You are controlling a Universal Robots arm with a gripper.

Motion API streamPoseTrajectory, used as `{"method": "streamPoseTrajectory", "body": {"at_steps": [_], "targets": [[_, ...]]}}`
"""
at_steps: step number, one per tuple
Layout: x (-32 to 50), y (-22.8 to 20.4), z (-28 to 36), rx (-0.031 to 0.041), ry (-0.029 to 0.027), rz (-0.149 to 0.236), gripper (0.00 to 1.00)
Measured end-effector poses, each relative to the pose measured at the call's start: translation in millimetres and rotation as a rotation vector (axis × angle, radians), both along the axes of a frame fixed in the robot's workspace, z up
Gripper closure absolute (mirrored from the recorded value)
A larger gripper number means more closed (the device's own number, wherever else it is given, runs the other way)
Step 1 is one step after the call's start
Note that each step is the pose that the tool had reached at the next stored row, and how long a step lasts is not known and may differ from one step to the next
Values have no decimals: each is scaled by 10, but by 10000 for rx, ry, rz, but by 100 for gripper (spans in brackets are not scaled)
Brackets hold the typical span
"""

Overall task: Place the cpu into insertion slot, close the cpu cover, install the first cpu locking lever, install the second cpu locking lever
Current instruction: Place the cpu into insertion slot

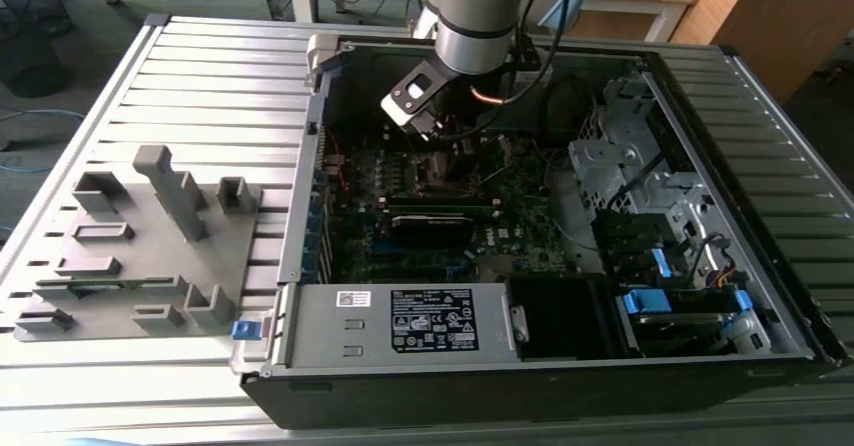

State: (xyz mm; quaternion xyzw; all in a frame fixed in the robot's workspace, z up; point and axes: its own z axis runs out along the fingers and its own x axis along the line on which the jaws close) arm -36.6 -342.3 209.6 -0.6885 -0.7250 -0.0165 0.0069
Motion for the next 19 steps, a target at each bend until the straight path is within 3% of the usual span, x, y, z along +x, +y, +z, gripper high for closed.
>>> {"method": "streamPoseTrajectory", "body": {"at_steps": [19], "targets": [[-42,3,-81,-2,1,-19,46]]}}
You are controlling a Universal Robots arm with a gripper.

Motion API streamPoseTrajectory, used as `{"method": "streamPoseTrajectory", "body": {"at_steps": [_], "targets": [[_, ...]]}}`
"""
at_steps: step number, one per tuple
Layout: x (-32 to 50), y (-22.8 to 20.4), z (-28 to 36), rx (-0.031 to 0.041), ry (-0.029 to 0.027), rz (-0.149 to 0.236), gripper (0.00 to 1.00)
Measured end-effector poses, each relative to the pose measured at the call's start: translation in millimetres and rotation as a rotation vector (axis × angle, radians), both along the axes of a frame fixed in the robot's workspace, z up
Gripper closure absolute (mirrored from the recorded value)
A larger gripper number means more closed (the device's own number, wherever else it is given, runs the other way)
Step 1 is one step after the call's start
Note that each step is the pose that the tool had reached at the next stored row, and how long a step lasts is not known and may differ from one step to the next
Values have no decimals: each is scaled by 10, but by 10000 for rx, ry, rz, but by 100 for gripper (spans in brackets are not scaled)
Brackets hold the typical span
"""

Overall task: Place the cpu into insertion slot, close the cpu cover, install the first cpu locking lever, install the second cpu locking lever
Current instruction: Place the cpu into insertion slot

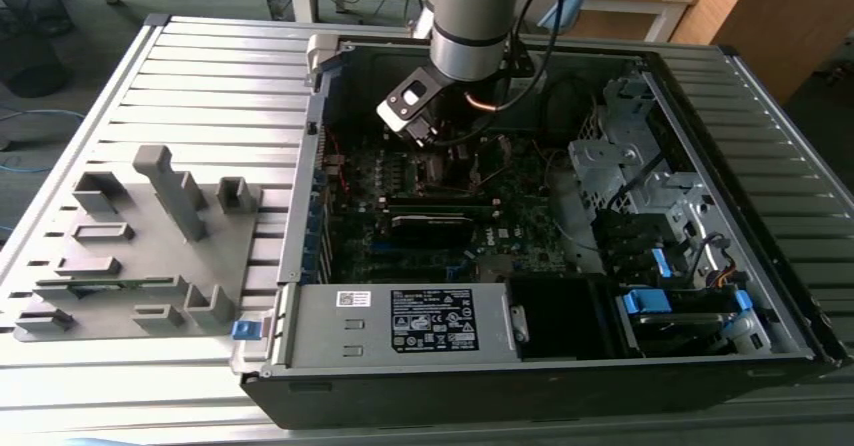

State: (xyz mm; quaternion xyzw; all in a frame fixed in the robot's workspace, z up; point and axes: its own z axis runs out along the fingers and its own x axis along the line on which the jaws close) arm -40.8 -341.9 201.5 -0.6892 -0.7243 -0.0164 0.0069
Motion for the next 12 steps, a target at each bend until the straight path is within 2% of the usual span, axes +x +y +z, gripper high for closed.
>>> {"method": "streamPoseTrajectory", "body": {"at_steps": [12], "targets": [[0,-15,-18,0,-1,-211,46]]}}
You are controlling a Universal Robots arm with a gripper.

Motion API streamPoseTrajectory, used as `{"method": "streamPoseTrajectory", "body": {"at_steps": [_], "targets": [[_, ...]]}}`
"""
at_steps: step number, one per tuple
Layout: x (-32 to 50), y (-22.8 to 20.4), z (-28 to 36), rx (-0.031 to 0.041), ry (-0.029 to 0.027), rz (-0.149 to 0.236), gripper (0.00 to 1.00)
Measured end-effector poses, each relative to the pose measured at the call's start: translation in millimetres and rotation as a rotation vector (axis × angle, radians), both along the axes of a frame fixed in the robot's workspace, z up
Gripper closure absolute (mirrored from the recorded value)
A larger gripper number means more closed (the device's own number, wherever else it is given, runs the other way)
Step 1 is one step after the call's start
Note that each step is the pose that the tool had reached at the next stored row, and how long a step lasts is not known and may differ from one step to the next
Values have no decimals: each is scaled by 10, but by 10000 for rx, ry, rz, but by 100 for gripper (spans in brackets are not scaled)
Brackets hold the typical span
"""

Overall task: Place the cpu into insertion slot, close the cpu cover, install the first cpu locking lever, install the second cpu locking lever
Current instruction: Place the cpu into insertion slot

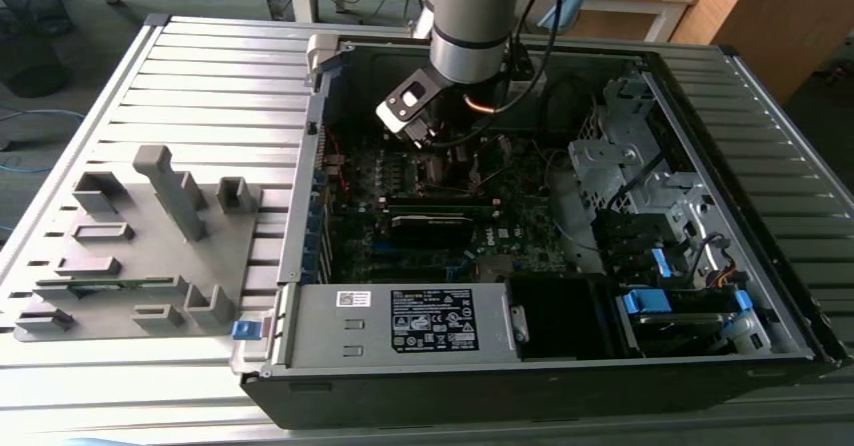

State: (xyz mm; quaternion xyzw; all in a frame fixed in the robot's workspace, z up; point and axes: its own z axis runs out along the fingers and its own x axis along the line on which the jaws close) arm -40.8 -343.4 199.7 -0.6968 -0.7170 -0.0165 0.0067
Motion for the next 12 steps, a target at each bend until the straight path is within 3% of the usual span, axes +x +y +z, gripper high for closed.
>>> {"method": "streamPoseTrajectory", "body": {"at_steps": [12], "targets": [[0,-2,-15,0,0,-225,46]]}}
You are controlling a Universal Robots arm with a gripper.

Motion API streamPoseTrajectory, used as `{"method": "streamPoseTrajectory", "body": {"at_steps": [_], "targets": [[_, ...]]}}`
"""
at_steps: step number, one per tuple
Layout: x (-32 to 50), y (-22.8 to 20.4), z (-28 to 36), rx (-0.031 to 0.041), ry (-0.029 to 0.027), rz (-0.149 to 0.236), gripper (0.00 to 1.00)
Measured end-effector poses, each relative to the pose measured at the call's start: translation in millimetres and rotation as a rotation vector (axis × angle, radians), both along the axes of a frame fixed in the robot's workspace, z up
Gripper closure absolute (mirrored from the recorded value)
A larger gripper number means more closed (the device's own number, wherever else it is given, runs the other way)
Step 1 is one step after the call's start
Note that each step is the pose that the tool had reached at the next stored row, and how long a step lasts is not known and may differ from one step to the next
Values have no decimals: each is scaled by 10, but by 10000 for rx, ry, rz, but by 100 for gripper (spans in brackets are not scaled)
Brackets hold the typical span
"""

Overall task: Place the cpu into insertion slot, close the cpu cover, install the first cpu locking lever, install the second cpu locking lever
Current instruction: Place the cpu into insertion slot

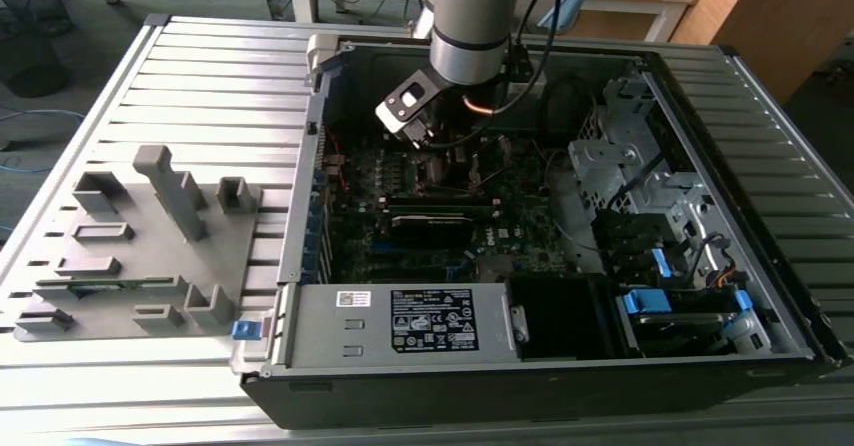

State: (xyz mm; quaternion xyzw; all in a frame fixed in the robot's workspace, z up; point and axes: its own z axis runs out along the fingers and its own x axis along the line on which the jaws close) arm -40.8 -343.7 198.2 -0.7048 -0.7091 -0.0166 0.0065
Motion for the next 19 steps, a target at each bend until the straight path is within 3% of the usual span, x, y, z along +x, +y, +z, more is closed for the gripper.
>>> {"method": "streamPoseTrajectory", "body": {"at_steps": [19], "targets": [[-10,0,-29,1,0,-53,46]]}}
